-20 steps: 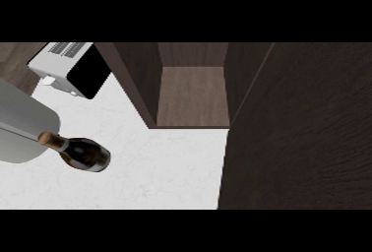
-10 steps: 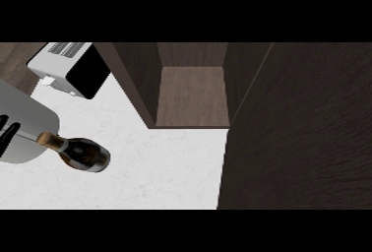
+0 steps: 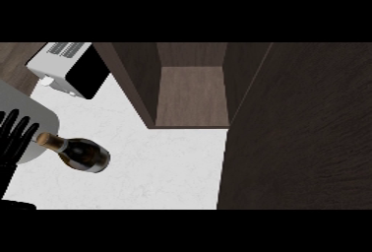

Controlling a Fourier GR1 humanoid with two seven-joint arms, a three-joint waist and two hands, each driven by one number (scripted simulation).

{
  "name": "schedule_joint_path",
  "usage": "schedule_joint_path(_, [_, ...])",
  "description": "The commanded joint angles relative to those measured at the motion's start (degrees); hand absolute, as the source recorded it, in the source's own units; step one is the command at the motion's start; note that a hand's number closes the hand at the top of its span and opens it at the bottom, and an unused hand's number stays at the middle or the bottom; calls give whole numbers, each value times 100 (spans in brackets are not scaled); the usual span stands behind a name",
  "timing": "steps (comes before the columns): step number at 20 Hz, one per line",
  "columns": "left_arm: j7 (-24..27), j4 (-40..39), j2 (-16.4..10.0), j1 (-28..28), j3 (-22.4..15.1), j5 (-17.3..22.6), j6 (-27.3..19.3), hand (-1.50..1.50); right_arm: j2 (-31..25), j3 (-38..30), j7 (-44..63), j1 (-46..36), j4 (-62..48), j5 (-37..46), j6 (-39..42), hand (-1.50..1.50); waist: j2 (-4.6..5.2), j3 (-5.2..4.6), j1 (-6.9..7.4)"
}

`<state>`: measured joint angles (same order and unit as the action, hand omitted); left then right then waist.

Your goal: Pick up the wine, place it into the cabinet and close the cabinet

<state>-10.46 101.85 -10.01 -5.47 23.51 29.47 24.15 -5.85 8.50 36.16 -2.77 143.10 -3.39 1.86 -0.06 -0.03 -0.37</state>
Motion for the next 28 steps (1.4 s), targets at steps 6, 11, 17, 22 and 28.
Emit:
schedule_joint_path(6, [775, -1277, -57, 606, 11, -589, 64, -150, 72, 123, 425, 314, 963, -94, -69, -150, -1, 2, -15])
schedule_joint_path(11, [1288, -1774, -160, 500, 57, -824, 368, -150, 3, -307, 412, -413, 350, -360, -110, -150, 6, 1, 27])
schedule_joint_path(17, [1968, -2466, -115, 545, -123, -1222, 632, -150, -5, -91, 582, -156, 798, -229, -80, -150, 1, 1, 9])
schedule_joint_path(22, [2127, -2558, 110, 628, -328, -1410, 365, -150, 76, 38, 466, -195, 601, -39, -120, -150, 0, 2, 29])
schedule_joint_path(28, [2580, -3344, -212, 720, -142, -1315, 840, -150, 207, 231, -23, 502, 821, -63, 1, -150, -2, 4, -3])
